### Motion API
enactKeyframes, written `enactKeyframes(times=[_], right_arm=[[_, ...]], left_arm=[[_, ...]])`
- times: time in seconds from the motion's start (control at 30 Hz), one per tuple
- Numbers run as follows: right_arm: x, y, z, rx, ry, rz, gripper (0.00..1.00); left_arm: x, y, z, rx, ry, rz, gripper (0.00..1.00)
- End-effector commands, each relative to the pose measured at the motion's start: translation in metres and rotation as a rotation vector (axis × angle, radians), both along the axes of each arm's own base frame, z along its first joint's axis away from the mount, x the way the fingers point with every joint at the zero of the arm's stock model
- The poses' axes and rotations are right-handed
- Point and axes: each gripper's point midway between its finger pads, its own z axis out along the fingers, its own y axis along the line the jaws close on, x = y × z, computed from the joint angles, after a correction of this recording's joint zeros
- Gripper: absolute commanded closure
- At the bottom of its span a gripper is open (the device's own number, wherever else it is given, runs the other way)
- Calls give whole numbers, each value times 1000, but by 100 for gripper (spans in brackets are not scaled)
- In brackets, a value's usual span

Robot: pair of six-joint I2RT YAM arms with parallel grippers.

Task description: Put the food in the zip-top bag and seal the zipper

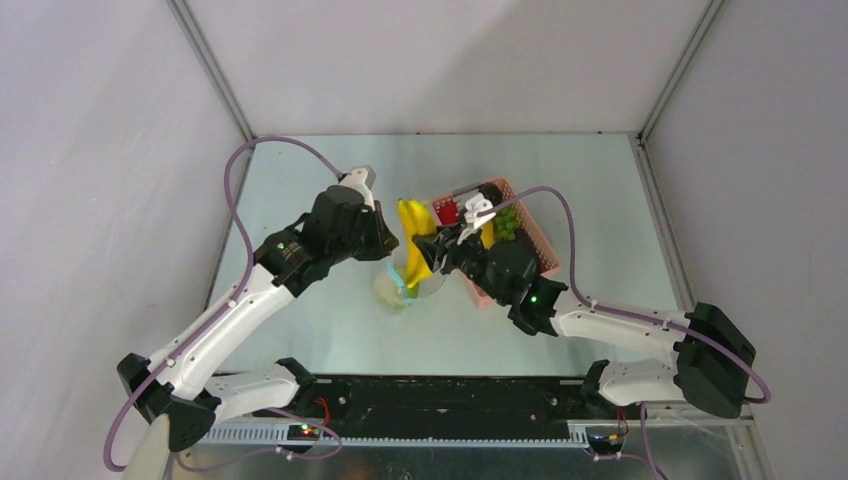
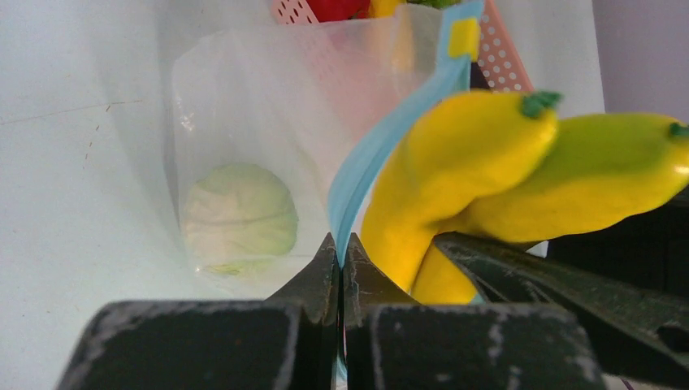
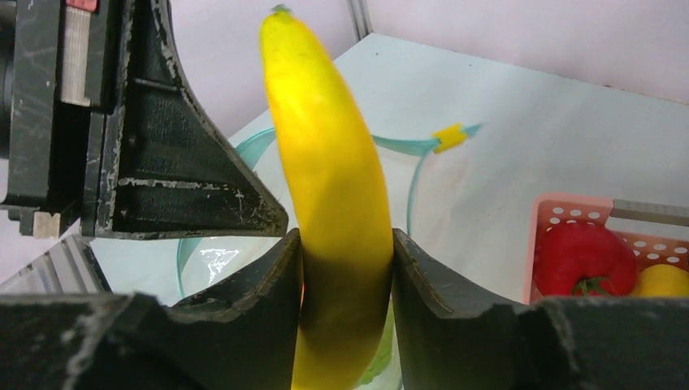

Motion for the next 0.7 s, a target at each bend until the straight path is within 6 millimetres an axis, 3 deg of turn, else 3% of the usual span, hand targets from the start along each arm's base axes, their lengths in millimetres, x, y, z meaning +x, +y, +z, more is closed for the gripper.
enactKeyframes(times=[0.0, 0.43, 0.67], right_arm=[[2, 2, 3, -21, -52, -30, 54], [21, -8, -12, -82, -11, -194, 51], [17, -5, -11, -98, -10, -179, 34]], left_arm=[[6, -3, 16, -39, -43, 3, 100], [5, -7, 15, -53, -32, -18, 100], [6, -4, 15, -48, -35, -6, 100]])
